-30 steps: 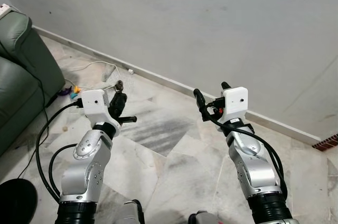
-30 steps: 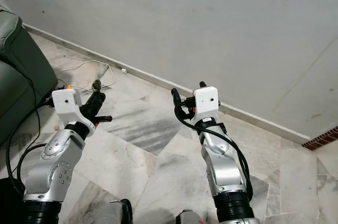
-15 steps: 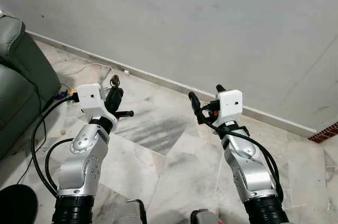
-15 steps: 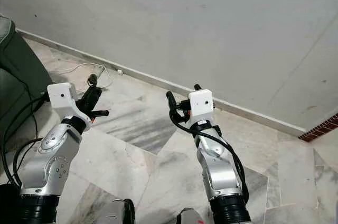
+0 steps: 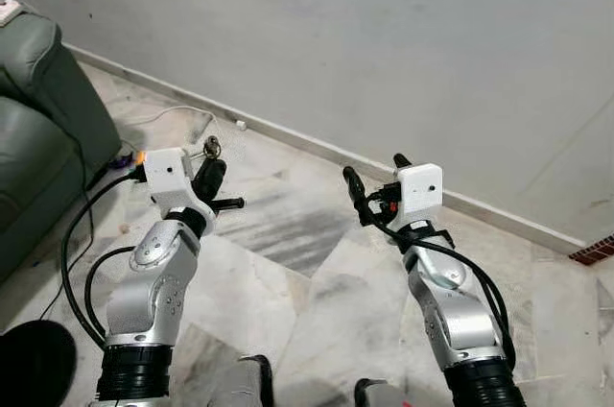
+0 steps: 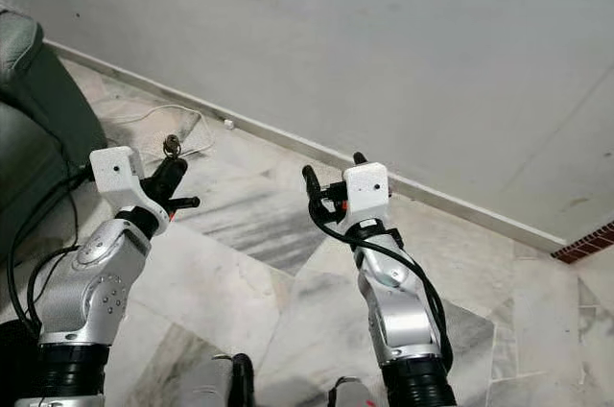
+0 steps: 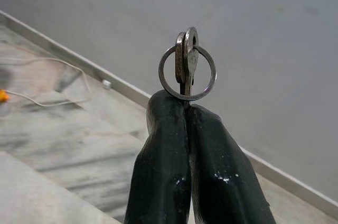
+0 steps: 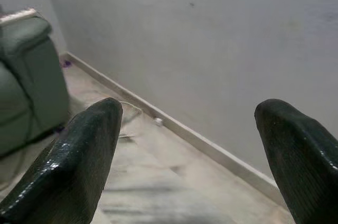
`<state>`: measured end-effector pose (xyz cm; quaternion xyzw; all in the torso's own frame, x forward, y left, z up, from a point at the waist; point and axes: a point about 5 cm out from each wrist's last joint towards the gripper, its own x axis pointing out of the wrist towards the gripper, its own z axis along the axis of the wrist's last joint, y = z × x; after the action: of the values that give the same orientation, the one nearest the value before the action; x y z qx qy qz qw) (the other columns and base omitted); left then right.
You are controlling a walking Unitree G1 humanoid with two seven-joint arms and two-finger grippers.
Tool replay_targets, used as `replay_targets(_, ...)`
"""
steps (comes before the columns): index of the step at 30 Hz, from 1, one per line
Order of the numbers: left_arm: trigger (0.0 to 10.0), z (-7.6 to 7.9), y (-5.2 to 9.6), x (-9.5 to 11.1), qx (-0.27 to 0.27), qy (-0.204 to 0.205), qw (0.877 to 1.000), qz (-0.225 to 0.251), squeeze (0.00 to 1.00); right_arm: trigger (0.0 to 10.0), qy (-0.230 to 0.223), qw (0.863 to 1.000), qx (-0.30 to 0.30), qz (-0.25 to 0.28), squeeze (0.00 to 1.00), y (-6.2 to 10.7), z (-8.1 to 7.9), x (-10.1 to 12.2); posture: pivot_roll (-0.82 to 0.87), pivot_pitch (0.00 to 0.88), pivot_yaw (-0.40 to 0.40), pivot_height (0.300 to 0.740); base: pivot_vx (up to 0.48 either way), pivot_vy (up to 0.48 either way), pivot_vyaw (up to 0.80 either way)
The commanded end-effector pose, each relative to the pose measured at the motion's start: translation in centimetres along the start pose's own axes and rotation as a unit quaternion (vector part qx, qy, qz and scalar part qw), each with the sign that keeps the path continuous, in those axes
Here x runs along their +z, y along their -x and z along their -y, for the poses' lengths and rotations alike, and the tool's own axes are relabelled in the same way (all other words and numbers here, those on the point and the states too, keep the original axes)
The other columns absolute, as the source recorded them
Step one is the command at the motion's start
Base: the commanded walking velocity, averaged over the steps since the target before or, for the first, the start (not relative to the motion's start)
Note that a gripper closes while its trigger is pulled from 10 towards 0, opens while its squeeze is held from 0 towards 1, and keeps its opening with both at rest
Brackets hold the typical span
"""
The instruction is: Hang keys on a hook
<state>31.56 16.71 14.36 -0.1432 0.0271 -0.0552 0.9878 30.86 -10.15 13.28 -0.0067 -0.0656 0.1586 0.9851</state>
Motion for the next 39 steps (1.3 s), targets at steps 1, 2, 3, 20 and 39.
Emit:
replay_targets(1, 10.0, -0.09, 0.07, -0.29, 0.001, 0.001, 1.0, -0.009, 0.0, 10.0, -0.001, 1.0, -0.005, 0.001, 0.0, 0.18, 0.22, 0.11, -0.03, 0.208, 0.042, 0.74, 0.0, 0.401, 0.0)
replay_targets(2, 10.0, -0.11, 0.04, -0.29, 0.001, 0.001, 1.0, -0.009, 0.0, 10.0, -0.001, 1.0, -0.005, 0.001, 0.0, 0.17, 0.22, 0.08, -0.03, 0.207, 0.043, 0.74, 0.0, 0.401, 0.0)
replay_targets(3, 10.0, -0.12, 0.04, -0.28, 0.002, 0.001, 1.0, -0.009, 0.0, 10.0, -0.001, 1.0, -0.005, 0.001, 0.0, 0.17, 0.23, 0.08, -0.03, 0.207, 0.043, 0.74, 0.0, 0.401, 0.0)
replay_targets(20, 10.0, 0.12, -0.11, -0.47, -0.004, -0.001, 1.0, -0.018, 0.0, 10.0, -0.005, 1.0, -0.014, 0.001, 0.0, 0.16, 0.62, 0.07, -0.03, 0.21, 0.05, 0.74, 0.0, 0.426, 0.0)
replay_targets(39, 10.0, -0.08, -0.45, 0.38, -0.007, -0.052, 0.999, 0.01, 0.0, 10.0, -0.008, 1.0, -0.028, 0.0, 0.0, -0.28, 0.95, 0.37, -0.03, 0.203, 0.048, 0.74, 0.0, 0.07, -0.39)
